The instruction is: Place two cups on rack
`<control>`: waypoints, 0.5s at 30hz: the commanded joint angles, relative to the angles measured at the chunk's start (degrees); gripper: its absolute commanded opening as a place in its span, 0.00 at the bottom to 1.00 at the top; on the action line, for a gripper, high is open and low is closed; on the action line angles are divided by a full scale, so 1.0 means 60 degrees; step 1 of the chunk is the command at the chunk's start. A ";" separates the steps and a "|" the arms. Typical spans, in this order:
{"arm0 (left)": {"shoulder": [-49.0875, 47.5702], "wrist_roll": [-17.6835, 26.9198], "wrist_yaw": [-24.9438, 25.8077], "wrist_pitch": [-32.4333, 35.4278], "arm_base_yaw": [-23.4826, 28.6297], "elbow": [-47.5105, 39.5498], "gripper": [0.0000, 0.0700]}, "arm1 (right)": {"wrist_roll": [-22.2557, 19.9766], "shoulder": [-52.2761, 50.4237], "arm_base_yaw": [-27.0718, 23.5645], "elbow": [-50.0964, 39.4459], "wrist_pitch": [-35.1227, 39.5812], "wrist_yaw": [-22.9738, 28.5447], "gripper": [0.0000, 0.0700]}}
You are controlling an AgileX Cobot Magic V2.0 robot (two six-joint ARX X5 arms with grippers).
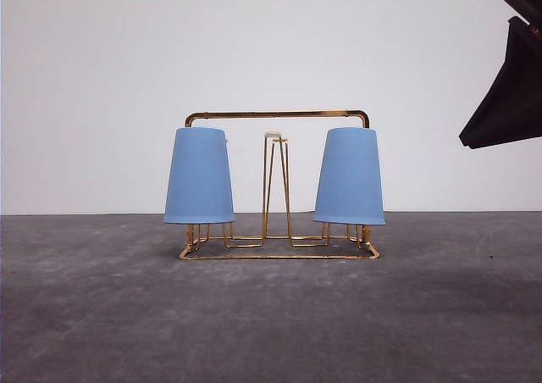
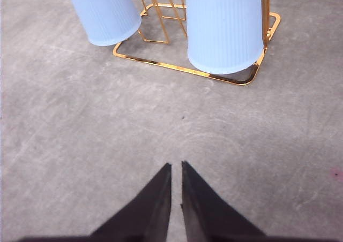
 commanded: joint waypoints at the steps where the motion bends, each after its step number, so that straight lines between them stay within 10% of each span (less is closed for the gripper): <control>1: -0.0004 -0.0018 -0.0004 0.0142 0.0000 -0.0138 0.00 | 0.0062 0.0055 0.0055 0.0080 0.0095 -0.0007 0.05; 10: -0.0004 -0.0018 -0.0004 0.0146 0.0000 -0.0138 0.00 | 0.0055 0.0055 0.0055 0.0080 0.0095 -0.0004 0.05; 15: -0.0004 -0.0018 -0.0004 0.0147 0.0000 -0.0138 0.00 | -0.1228 -0.0555 -0.0102 -0.0109 -0.0049 0.1279 0.05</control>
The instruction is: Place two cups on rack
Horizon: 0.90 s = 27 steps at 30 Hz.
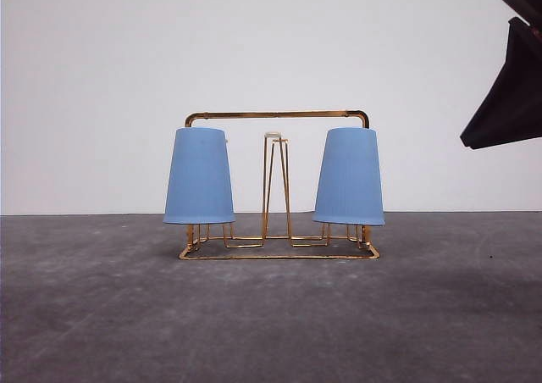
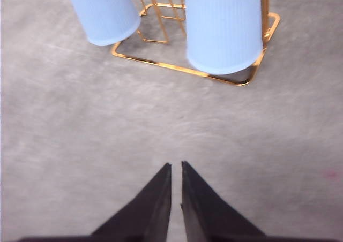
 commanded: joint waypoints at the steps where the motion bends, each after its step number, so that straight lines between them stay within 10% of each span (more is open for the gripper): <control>1: -0.0007 -0.0018 -0.0004 0.0149 0.0000 -0.0138 0.00 | -0.0561 -0.0447 -0.0108 -0.0202 0.0141 0.0843 0.05; 15: -0.0007 -0.0018 0.0000 0.0146 0.0000 -0.0138 0.00 | -0.0680 -0.5694 -0.2671 -0.3840 0.0807 0.1644 0.05; 27: -0.0007 -0.0018 -0.0003 0.0149 0.0000 -0.0138 0.00 | -0.0741 -0.6829 -0.3213 -0.4005 0.0470 0.1665 0.05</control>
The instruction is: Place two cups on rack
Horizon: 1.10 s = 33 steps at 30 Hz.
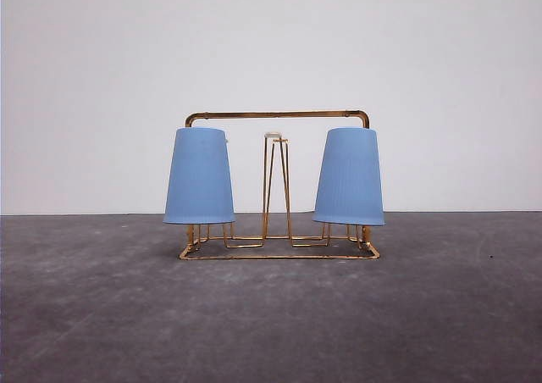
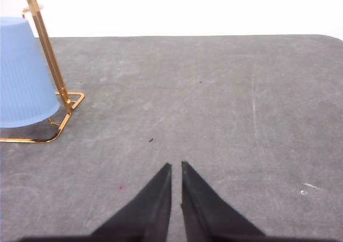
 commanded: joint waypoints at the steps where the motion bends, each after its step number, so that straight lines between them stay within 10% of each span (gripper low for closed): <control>1: -0.0007 -0.0018 -0.0004 0.0143 0.0000 -0.0138 0.00 | -0.0072 -0.0007 -0.0011 -0.0022 -0.0014 0.0007 0.05; 33: -0.0007 -0.0018 0.0000 0.0146 0.0000 -0.0138 0.00 | -0.0073 -0.0007 -0.0004 -0.0022 0.0160 -0.0015 0.05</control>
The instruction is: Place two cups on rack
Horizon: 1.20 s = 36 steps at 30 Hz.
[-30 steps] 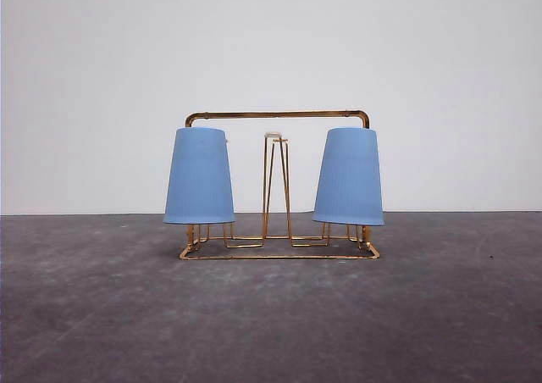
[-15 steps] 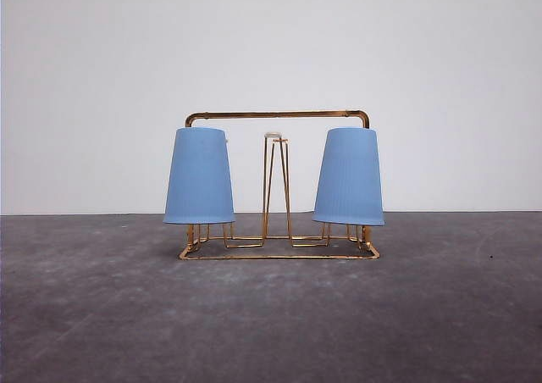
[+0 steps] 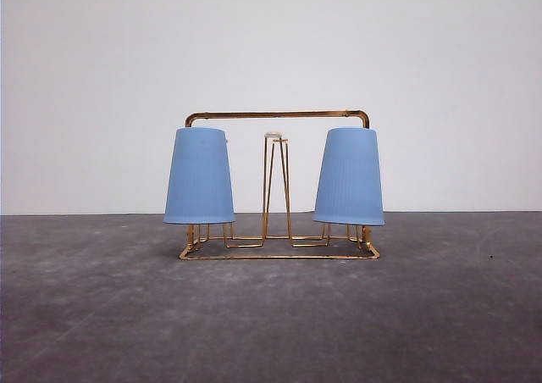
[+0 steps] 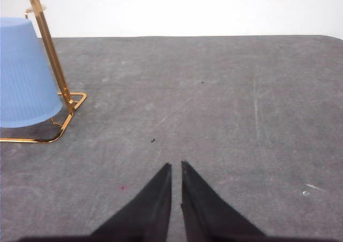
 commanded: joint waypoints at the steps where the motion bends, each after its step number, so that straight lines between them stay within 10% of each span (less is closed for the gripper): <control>1: -0.0007 -0.0018 -0.0003 0.0146 0.0000 -0.0138 0.00 | -0.0073 -0.0007 -0.0004 -0.0022 0.0106 0.0000 0.05; 36: -0.0007 -0.0018 -0.0003 0.0146 0.0000 -0.0138 0.00 | -0.0073 -0.0007 -0.0004 -0.0022 0.0106 0.0000 0.05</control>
